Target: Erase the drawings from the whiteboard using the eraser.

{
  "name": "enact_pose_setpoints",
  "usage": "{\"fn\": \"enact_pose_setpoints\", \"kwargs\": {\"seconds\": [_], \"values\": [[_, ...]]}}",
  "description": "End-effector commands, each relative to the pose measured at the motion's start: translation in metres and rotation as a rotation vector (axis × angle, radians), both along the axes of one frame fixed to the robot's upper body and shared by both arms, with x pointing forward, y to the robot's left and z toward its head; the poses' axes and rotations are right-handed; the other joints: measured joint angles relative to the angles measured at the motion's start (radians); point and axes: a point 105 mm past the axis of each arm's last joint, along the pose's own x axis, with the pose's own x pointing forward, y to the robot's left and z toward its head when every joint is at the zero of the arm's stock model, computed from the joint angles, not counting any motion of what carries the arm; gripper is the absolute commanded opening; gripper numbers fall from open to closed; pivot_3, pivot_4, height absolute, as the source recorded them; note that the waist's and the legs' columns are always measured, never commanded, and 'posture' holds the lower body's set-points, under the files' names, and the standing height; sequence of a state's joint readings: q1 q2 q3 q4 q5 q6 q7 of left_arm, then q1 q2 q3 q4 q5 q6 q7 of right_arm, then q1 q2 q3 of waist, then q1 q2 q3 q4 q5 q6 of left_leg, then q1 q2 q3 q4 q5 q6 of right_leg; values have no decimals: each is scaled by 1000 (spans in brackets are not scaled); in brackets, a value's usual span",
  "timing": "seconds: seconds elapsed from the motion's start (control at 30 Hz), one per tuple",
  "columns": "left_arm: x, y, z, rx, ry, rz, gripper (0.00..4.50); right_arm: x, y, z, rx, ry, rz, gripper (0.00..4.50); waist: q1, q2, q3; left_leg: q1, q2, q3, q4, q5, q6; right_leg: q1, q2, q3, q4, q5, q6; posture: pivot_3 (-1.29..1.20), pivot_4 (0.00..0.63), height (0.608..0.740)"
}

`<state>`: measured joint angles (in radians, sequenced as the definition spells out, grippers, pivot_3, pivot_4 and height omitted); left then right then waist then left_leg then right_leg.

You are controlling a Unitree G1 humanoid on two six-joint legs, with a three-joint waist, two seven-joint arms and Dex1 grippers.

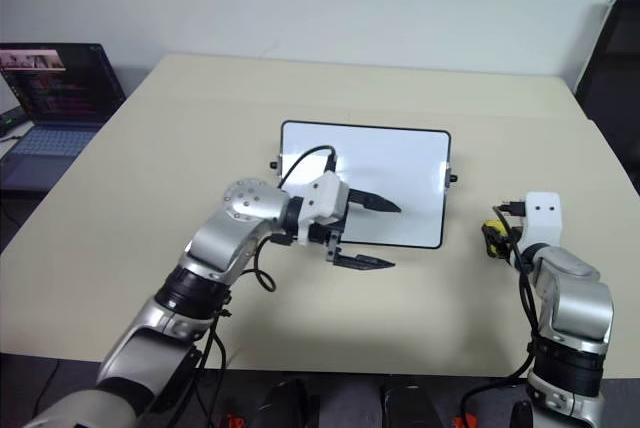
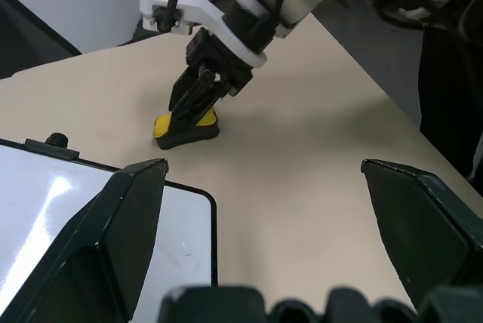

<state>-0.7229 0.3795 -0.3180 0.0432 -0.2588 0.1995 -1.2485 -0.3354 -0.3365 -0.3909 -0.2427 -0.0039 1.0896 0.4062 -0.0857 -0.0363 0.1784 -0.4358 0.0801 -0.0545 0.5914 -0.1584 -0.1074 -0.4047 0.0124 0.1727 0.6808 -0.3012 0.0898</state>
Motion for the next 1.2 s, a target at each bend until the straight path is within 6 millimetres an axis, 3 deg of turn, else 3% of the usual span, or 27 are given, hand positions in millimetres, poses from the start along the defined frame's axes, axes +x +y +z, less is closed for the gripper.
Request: {"fn": "enact_pose_setpoints", "kwargs": {"seconds": [0.03,0.07,0.2,0.33,0.43,0.57,0.67,0.8,0.87,1.03,1.2], "values": [[0,9,9,-28,-19,34,4500,7,-2,14,-10,-72,9,4170,-1,0,0,0,0,0,0,0,0,0,0,0,0,0,0,0,150,740],[1,11,7,-23,-16,47,4500,8,-2,15,-14,-79,15,4490,-1,1,0,0,0,0,0,0,0,0,0,0,0,0,0,0,150,740],[10,36,8,-57,39,166,4500,5,1,43,-24,-225,21,4490,-2,3,1,0,0,0,0,0,0,0,0,0,0,0,0,0,150,740],[26,85,12,-143,84,430,4500,-26,31,63,-32,-368,113,4490,-1,4,1,0,0,-1,-2,0,0,0,0,-1,0,-1,0,0,150,740],[32,121,17,-264,112,674,4500,-54,53,50,-6,-420,106,4490,1,4,1,0,1,-3,-3,0,0,0,0,-3,0,-2,-1,0,150,740],[29,150,14,-421,113,942,4500,-72,56,26,-123,-522,18,4490,2,4,1,-1,1,-2,-3,-1,-1,0,-1,-3,0,-4,-1,0,150,740],[25,174,-5,-494,92,1213,4500,-81,59,7,-6,-564,-20,4490,2,3,0,0,0,0,1,-1,-2,1,-2,-2,-1,-4,-4,0,150,740],[10,188,-30,-451,110,1341,4500,-80,55,-7,84,-591,-63,4490,-1,1,-1,6,0,0,2,0,-1,6,-2,-1,0,-2,-8,0,150,740],[5,194,-33,-440,108,1364,4500,-78,46,-12,77,-576,-50,4490,-2,1,-1,6,0,0,2,0,-1,5,-2,-1,0,-1,-9,0,150,740],[-1,193,-45,-430,119,1419,4500,-78,22,-4,8,-559,-45,4490,3,0,-2,5,-1,1,3,0,0,1,-2,1,-1,-1,-9,0,150,740],[-5,186,-61,-426,183,1436,4500,-86,12,-4,-44,-502,-59,4490,3,0,-3,3,0,1,0,0,0,2,-2,1,-1,-3,-9,0,150,740]]}}
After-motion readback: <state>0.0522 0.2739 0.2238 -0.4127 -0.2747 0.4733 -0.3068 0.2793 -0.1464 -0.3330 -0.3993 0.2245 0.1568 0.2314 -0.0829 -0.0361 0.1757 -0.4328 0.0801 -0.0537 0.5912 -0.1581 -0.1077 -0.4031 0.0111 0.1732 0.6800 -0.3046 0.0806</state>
